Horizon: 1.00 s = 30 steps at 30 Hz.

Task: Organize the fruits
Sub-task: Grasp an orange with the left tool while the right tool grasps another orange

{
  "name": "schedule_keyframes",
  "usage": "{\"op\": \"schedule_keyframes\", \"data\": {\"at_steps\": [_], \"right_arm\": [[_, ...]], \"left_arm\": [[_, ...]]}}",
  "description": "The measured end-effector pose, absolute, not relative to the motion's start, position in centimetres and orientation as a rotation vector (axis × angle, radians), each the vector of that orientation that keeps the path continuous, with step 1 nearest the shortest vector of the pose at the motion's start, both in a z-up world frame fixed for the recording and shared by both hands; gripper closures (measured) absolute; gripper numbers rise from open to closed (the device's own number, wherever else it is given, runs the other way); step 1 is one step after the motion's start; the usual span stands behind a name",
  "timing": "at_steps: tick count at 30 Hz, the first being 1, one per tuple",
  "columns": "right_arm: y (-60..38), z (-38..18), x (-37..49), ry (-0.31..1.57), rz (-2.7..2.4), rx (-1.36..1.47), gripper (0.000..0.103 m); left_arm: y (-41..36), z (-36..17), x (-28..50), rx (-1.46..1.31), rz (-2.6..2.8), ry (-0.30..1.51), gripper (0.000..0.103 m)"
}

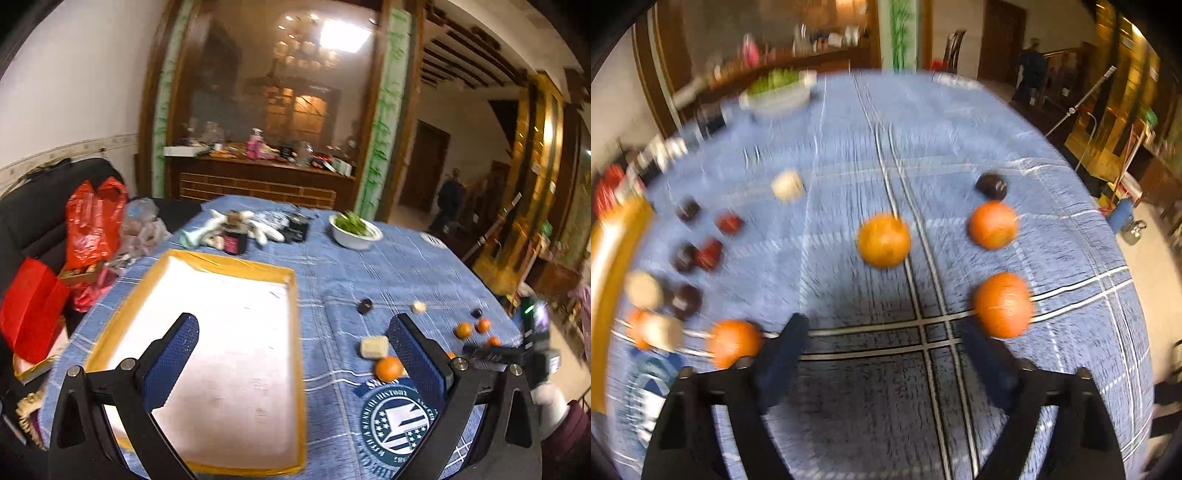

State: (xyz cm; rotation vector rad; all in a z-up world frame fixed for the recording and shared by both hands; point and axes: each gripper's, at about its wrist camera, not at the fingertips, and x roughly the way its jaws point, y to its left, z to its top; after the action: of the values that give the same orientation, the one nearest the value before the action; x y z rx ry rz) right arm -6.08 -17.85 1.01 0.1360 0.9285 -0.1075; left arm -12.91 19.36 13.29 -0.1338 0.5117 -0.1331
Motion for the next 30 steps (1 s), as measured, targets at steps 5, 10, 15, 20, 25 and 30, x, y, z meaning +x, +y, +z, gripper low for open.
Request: {"op": "schedule_keyframes", "data": {"at_steps": [5, 10, 15, 20, 25, 30], "right_arm": [[-16.2, 3.5, -8.6, 0.8, 0.117, 0.185, 0.018], [-14.0, 1.5, -7.2, 0.859, 0.244, 0.201, 0.044], [-13.4, 0.1, -6.9, 0.896, 0.286, 0.195, 0.053], [-12.8, -0.2, -6.9, 0.901, 0.302, 0.151, 0.053], [-12.9, -0.3, -6.9, 0.902, 0.313, 0.169, 0.052], [-12.8, -0.3, -6.8, 0.9, 0.312, 0.164, 0.052]], "left_arm": [[14.0, 11.0, -10.0, -0.065, -0.283, 0.642, 0.001], [9.7, 7.6, -6.8, 0.008, -0.353, 0.798, 0.059], [8.6, 5.2, -5.1, 0.019, -0.375, 0.88, 0.069], [7.2, 4.0, -4.3, 0.061, -0.419, 0.894, 0.049], [5.7, 2.0, -3.1, 0.111, -0.452, 0.971, 0.049], [5.3, 1.3, -2.5, 0.067, -0.474, 0.985, 0.062]]}}
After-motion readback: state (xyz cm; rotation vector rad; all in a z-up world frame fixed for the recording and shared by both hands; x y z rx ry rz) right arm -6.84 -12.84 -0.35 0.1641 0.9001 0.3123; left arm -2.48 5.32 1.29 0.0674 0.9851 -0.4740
